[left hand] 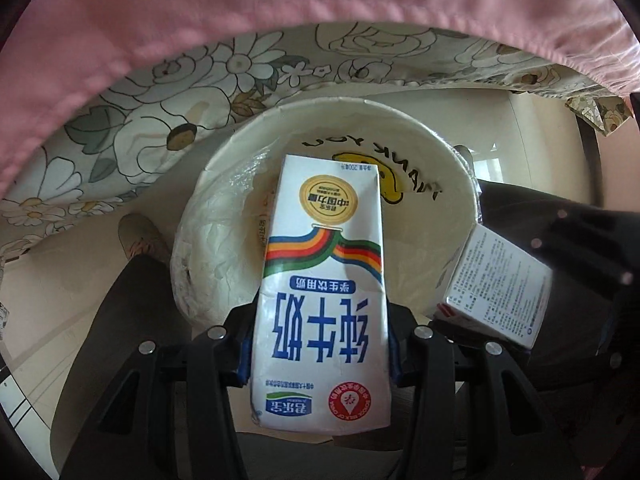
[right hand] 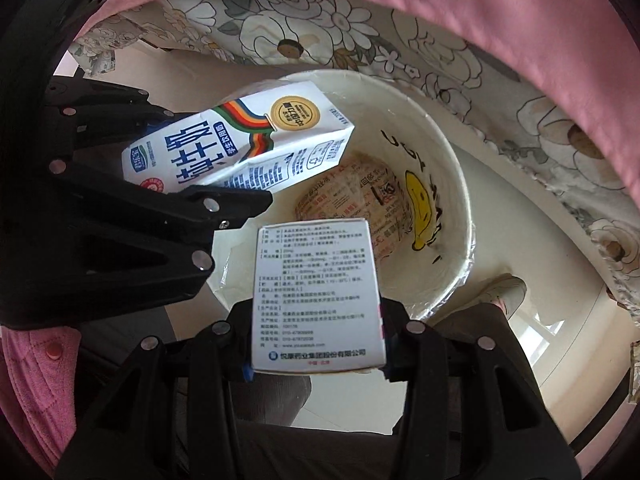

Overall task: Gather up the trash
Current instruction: 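Open the left tool over the bin while the right tool releases the medicine box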

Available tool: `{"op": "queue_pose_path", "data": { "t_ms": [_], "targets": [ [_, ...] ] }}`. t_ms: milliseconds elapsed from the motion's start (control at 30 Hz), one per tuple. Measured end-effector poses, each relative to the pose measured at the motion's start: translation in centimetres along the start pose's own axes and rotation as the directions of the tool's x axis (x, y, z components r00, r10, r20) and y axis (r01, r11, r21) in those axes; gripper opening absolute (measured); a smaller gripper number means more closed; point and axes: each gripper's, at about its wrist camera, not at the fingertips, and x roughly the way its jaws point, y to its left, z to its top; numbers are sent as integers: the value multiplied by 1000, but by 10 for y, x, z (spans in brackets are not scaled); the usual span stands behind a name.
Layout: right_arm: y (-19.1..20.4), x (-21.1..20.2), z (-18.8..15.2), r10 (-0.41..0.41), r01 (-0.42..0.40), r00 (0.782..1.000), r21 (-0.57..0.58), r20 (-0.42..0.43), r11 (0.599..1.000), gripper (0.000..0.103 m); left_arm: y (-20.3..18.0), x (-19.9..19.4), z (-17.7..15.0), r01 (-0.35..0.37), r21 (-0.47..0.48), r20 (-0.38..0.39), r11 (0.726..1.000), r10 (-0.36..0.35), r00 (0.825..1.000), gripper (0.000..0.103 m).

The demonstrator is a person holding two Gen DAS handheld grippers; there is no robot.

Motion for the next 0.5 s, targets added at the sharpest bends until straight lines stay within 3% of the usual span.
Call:
{"op": "queue_pose_path", "data": {
  "t_ms": [100,300,500],
  "targets": [
    [-6,14,6,46,-43,999,74,-29,996,45,1,22,3,18,-35,-40,999,-19,999,50],
    [-19,51,10,29,-18,997,139,-74,990,45,5,48,12,54,-114,-93,992,-65,994,50],
    [-20,74,20,-2,14,996,134,-92,991,46,8,64,21,42,-139,-117,989,-59,991,51]
  ]
}}
